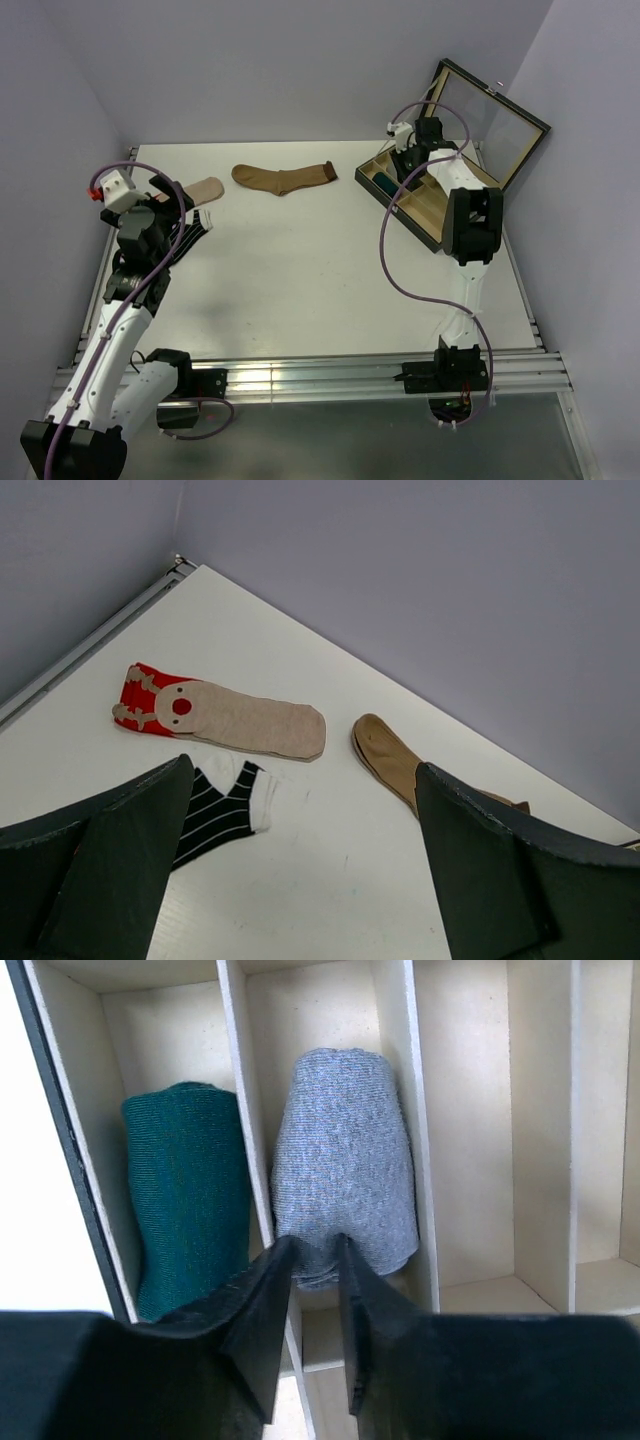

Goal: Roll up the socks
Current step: Place the sock in the storage box, then move the sock to the center of the board.

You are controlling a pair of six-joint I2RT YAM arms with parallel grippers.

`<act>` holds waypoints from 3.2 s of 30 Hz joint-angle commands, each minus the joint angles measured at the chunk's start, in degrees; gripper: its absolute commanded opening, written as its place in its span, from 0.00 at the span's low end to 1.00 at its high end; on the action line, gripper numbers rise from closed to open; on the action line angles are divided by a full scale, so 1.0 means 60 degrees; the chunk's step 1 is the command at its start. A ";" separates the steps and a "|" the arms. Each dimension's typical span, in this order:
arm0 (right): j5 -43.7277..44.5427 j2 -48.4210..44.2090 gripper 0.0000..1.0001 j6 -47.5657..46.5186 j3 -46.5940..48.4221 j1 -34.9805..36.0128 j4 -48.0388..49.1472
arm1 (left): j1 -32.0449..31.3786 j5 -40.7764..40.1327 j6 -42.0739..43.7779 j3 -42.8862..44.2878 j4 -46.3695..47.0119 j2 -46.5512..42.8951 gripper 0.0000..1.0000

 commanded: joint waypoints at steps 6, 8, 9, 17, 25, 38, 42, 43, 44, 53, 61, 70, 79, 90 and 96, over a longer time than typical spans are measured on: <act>-0.0270 -0.1943 0.49 0.0863 0.0347 -0.0056 -0.0023 | 0.0056 0.0039 -0.0210 -0.0015 0.0313 -0.0341 0.98; -0.0256 -0.2805 0.53 0.1243 -0.0033 -0.0056 0.0255 | 0.0056 0.0141 -0.0239 -0.0059 0.0342 -0.0429 0.99; -0.0169 -0.3115 0.55 0.1593 -0.0354 -0.0041 0.0372 | 0.0056 0.0316 -0.0167 -0.0102 0.0400 -0.0458 0.99; -0.0373 -0.6408 0.63 0.3352 -0.2245 -0.0041 0.0739 | 0.0041 0.0391 -0.0561 0.0321 -0.0593 -0.0459 0.99; -0.0899 -0.9821 0.74 0.5609 -0.4661 -0.0041 0.1893 | 0.0041 0.0902 -0.1689 0.1507 -0.3127 0.1017 1.00; 0.0361 -1.3985 1.00 0.8158 -0.8276 -0.0041 0.3301 | 0.0187 0.0992 -0.2758 0.2737 -0.3979 0.5383 1.00; -0.0210 -1.4573 0.99 0.8392 -0.9304 0.0076 0.4064 | 0.0304 0.0991 -0.2598 0.3907 -0.3584 0.7255 1.00; -0.0386 -1.4544 0.99 0.8364 -0.9394 0.0163 0.4094 | 0.0363 0.0991 -0.2540 0.4143 -0.3526 0.7566 0.99; -0.0460 -1.4500 0.99 0.8350 -0.9439 0.0251 0.4036 | 0.0392 0.1006 -0.2423 0.4363 -0.3467 0.7844 1.00; -0.0900 -1.4515 0.97 0.7867 -0.9908 0.0618 0.3874 | 0.0641 0.1328 -0.1616 0.6458 -0.3743 1.0848 1.00; -0.1076 -1.4441 0.96 0.7734 -0.9966 0.0706 0.3918 | 0.0554 0.2762 -0.1441 0.6534 -0.3687 1.1832 0.98; -0.1017 -1.4324 0.96 0.7690 -0.9966 0.0691 0.3918 | -0.2957 0.3088 0.1018 0.5948 -0.3319 1.1422 0.97; -0.1295 -1.4163 0.95 0.7442 -1.0172 0.0852 0.3948 | -0.7281 0.2501 0.2734 0.3825 -0.3247 0.9256 0.98; -0.0521 -1.2685 0.91 0.6285 -0.9630 0.3264 0.2998 | -0.7386 0.0232 0.0335 0.2462 -0.2573 0.5139 0.99; 0.0168 -1.0870 0.80 0.6371 -0.9614 0.4733 0.2951 | -0.4988 0.1487 -0.1834 0.1612 -0.3420 0.3820 1.00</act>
